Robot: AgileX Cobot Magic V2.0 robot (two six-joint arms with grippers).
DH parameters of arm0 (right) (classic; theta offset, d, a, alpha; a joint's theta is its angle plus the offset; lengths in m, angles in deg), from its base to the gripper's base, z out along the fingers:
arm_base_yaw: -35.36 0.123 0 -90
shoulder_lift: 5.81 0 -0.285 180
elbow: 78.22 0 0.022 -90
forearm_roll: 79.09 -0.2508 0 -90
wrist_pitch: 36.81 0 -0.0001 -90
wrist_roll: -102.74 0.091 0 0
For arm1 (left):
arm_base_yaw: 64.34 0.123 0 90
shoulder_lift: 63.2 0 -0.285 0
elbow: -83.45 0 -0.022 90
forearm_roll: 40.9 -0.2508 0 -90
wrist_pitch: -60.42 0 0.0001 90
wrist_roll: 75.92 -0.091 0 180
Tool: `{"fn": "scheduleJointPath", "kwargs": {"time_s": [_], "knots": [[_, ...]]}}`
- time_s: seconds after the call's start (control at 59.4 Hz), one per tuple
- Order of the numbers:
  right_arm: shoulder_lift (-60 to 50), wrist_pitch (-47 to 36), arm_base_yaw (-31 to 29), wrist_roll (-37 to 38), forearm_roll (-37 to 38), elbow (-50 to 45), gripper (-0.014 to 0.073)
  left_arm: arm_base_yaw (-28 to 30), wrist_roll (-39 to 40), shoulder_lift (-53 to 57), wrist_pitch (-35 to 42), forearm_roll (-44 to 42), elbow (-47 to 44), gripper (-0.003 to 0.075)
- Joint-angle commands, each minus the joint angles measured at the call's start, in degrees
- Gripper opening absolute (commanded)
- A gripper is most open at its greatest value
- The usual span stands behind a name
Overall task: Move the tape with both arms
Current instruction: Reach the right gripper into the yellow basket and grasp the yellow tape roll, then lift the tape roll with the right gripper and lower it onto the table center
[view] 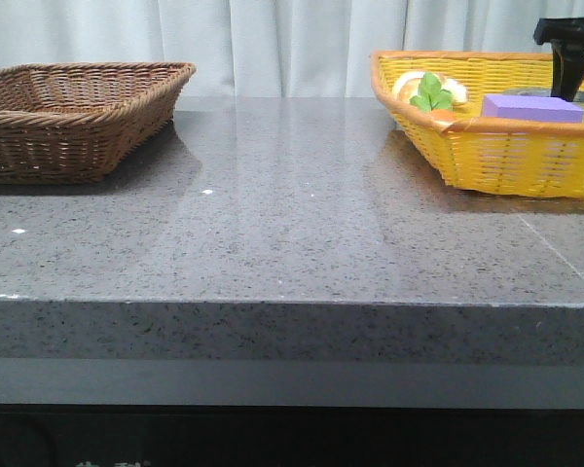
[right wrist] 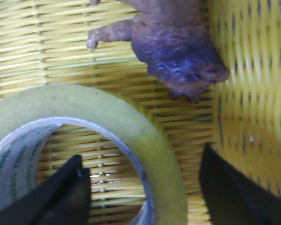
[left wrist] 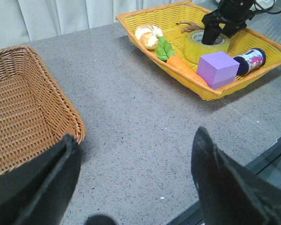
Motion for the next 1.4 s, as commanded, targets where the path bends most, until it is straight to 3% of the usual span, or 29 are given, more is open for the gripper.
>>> {"fn": "scheduleJointPath", "kwargs": {"time_s": [0.0, 0.084, 0.236, 0.809, 1.078, 1.381], "knots": [[-2.6, -2.2, -0.4, -0.6, -0.8, 2.1, 0.0339, -0.3, 0.0, -0.5, 4.4, 0.5, 1.9, 0.0491], [-2.5, -2.2, -0.4, -0.6, -0.8, 2.1, 0.0244, -0.3, 0.0, -0.5, 4.4, 0.5, 1.9, 0.0491], [-2.5, -1.9, -0.4, -0.6, -0.8, 2.2, 0.0166, -0.3, 0.0, -0.5, 4.4, 0.5, 1.9, 0.0491], [-13.8, 1.1, 2.9, -2.9, -0.9, 2.2, 0.0161, -0.3, 0.0, -0.5, 4.4, 0.5, 1.9, 0.0491], [-18.7, 0.6, 13.6, -4.2, -0.9, 2.2, 0.0162, -0.3, 0.0, -0.5, 4.4, 0.5, 1.9, 0.0491], [-16.1, -0.4, 28.9, -4.9, -0.2, 2.2, 0.0162, -0.3, 0.0, -0.5, 4.4, 0.5, 1.9, 0.0491]]}}
